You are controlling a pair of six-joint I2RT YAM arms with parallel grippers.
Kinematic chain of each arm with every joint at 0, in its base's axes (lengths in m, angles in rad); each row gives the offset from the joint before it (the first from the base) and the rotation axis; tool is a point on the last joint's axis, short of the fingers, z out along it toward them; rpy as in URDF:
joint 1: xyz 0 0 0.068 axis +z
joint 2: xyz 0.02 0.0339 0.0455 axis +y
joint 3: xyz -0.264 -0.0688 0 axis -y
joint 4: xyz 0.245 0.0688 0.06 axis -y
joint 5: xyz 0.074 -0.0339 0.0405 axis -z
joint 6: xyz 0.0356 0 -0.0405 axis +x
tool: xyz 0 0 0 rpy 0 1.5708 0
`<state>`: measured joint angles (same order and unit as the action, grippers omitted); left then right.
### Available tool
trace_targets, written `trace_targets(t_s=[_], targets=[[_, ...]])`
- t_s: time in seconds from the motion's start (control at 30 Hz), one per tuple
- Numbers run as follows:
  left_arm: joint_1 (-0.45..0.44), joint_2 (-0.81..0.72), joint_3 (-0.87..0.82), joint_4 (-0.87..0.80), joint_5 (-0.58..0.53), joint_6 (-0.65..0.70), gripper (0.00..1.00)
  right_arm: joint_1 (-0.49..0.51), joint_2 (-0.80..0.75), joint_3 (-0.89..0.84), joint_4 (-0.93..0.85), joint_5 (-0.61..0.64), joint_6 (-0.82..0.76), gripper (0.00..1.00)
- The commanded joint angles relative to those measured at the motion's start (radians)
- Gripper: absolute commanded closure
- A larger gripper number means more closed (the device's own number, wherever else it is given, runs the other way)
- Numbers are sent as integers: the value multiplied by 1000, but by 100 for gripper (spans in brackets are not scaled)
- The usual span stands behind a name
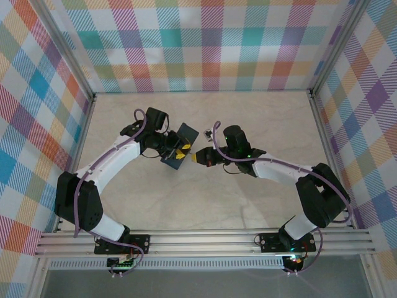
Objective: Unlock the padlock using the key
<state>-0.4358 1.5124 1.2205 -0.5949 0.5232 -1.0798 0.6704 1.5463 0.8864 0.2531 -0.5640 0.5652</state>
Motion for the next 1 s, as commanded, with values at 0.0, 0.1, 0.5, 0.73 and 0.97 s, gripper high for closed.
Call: trace_targets(t_s=[0.0, 0.1, 0.5, 0.73, 0.97], targets=[[-24, 9, 7, 7, 98, 34, 91, 26, 0, 71, 156, 0, -52, 100], [-24, 8, 20, -14, 96, 57, 91, 25, 23, 90, 162, -5, -68, 100], [-51, 7, 8, 22, 93, 12, 92, 29, 101, 165, 306, -110, 10, 100], [30, -21, 23, -94, -42, 40, 92, 17, -21, 78, 48, -51, -155, 66], [39, 10, 44, -116, -41, 40, 92, -6, -203, 3, -275, 107, -465, 54]])
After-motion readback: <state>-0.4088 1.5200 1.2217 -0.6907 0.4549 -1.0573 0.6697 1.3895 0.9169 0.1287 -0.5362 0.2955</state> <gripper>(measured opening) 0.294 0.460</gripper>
